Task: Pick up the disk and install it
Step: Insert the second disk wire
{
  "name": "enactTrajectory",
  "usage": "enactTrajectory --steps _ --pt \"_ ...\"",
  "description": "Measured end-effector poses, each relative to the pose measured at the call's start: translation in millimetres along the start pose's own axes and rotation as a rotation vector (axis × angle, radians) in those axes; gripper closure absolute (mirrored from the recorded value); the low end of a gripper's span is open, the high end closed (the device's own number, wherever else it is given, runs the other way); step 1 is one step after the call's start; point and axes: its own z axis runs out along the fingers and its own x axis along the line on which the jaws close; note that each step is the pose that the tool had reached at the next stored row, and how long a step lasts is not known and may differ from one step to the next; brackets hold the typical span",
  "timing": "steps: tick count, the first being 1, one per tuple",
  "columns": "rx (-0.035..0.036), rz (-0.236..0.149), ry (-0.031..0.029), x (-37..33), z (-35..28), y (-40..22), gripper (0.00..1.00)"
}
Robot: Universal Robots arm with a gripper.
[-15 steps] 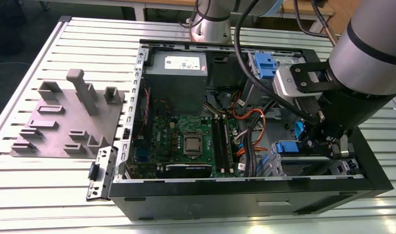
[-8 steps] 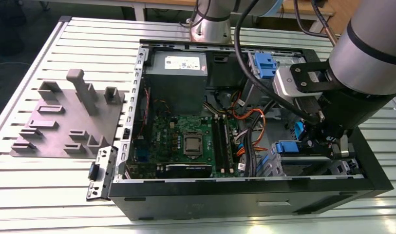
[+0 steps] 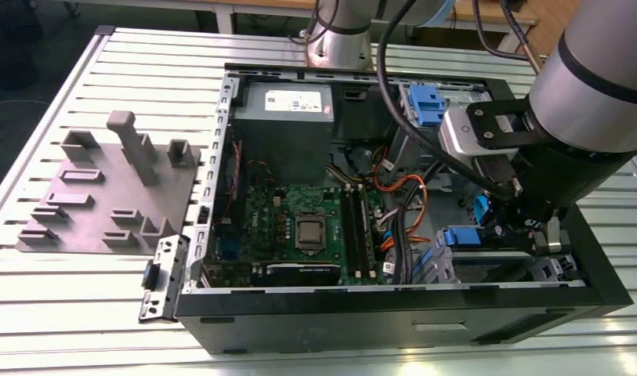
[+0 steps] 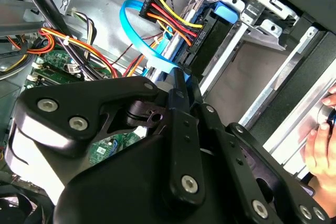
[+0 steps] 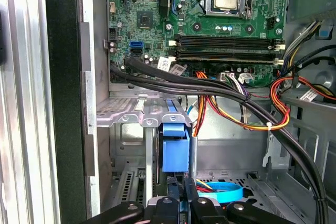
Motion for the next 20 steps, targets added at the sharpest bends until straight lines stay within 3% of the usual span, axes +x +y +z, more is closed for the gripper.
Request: enactTrajectory --steps 6,20 --pt "0.0018 0.025 0.0041 0.0 0.0 0.0 0.84" --pt "0.0022 0.03 0.0049 0.0 0.0 0.0 0.84"
